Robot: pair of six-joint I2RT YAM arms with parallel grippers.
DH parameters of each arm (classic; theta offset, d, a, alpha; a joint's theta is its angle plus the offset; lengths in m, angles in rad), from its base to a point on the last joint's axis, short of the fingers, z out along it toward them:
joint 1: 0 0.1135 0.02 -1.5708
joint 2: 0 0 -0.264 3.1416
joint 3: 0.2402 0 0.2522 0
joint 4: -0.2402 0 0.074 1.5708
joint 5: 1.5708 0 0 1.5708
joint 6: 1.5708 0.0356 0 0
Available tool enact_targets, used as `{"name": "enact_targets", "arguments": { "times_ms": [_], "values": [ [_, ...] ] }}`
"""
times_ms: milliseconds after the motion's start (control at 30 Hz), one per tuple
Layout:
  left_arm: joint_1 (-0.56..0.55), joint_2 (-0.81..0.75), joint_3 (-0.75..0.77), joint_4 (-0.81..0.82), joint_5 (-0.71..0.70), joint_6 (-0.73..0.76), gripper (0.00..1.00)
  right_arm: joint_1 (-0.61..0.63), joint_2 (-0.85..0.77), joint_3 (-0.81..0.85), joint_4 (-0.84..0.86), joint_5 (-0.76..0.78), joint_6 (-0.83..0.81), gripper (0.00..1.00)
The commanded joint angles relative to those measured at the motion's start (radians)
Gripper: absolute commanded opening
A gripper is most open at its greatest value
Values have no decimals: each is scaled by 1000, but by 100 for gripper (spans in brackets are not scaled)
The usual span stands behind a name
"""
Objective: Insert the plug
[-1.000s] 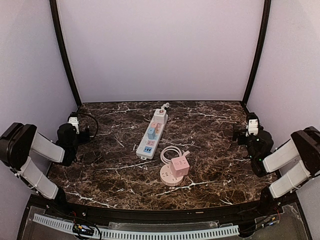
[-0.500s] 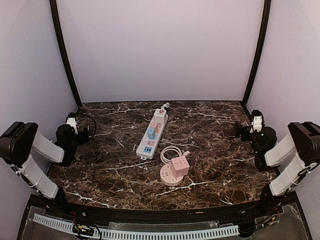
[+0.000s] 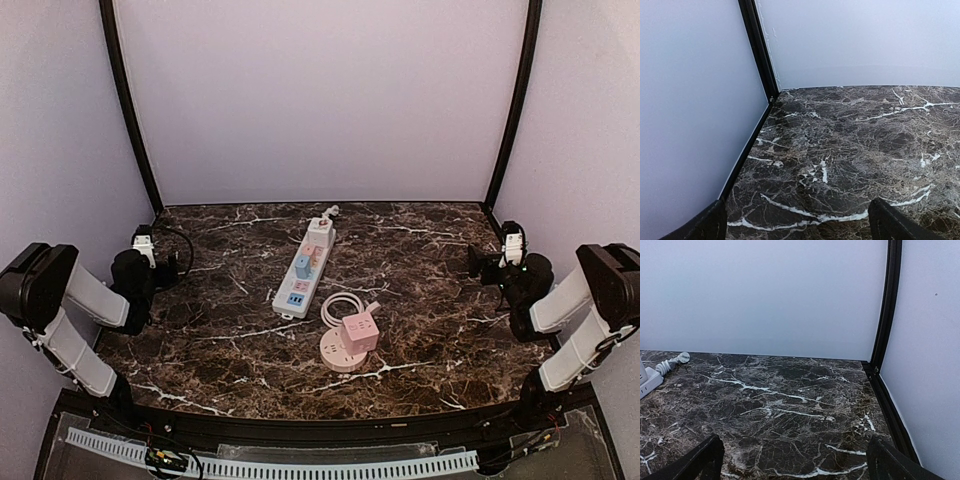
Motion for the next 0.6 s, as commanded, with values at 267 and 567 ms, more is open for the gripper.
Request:
{"name": "enact_targets", "arguments": {
  "times_ms": [267, 567],
  "values": [
    [6, 1, -17, 23, 4, -3, 99, -1, 4, 4, 16, -9, 7, 99],
    [6, 1, -17, 23, 5, -4, 99, -1, 5, 6, 15, -9, 6, 99]
  ]
}}
